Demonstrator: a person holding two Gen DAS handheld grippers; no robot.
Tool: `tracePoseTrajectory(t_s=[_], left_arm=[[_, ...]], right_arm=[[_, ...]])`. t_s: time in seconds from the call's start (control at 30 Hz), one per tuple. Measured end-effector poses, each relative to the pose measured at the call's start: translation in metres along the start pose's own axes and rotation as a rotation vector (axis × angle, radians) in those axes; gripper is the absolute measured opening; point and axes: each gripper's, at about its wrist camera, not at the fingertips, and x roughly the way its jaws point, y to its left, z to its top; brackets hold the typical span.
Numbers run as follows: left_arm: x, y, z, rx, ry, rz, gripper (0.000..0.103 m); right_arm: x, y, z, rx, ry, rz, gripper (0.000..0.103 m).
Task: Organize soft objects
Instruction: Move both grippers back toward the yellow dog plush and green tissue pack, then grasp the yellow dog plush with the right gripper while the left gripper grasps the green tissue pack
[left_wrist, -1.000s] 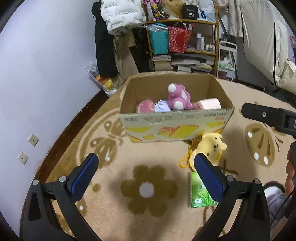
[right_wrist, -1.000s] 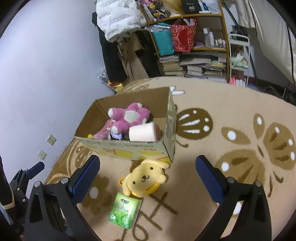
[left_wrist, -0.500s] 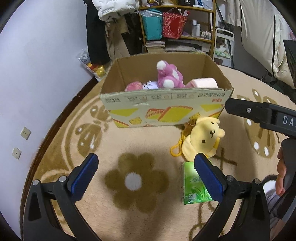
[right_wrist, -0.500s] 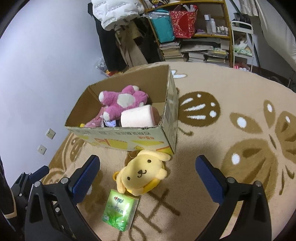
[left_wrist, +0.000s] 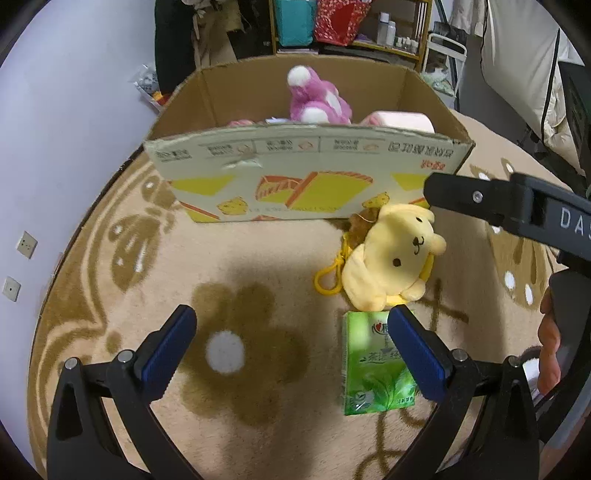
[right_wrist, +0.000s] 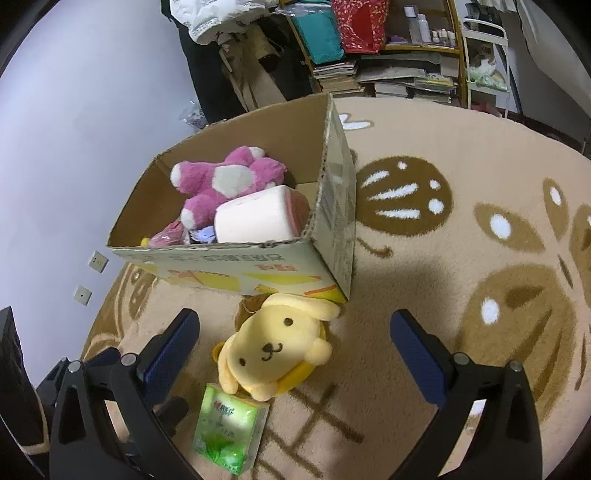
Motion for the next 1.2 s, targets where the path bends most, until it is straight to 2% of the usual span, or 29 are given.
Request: tracePoseTrajectory(t_s=[0.3, 0.67, 1.0, 1.1, 1.2], left_arm=[[0.021, -0.012, 0.001, 0.013, 0.063, -0.068, 0.102], [0.055, -0.019, -0.005, 0.009, 0.182, -0.148, 0.102], [0.068, -0.024, -0.012, 0.037, 0.217, -0.075, 0.103], [0.078, -0.02, -0.018, 0.062, 0.227, 0.036, 0.103], [0.083, -0.015, -0.02, 0.038, 0.237, 0.016, 0.102]], right_arm=[[0.015, -0.002, 0.006, -0.012, 0.029, 0.01, 0.103], [0.038, 0.003, -0.001, -0.047, 0.096, 0.006, 0.103], [0.046, 0.007, -0.003, -0.051, 0.106, 0.002, 0.103], [0.05, 0.003, -0.006, -0.052, 0.125, -0.019, 0.103], [0.054, 0.003, -0.008, -0.035, 0.133, 0.001, 0.103]])
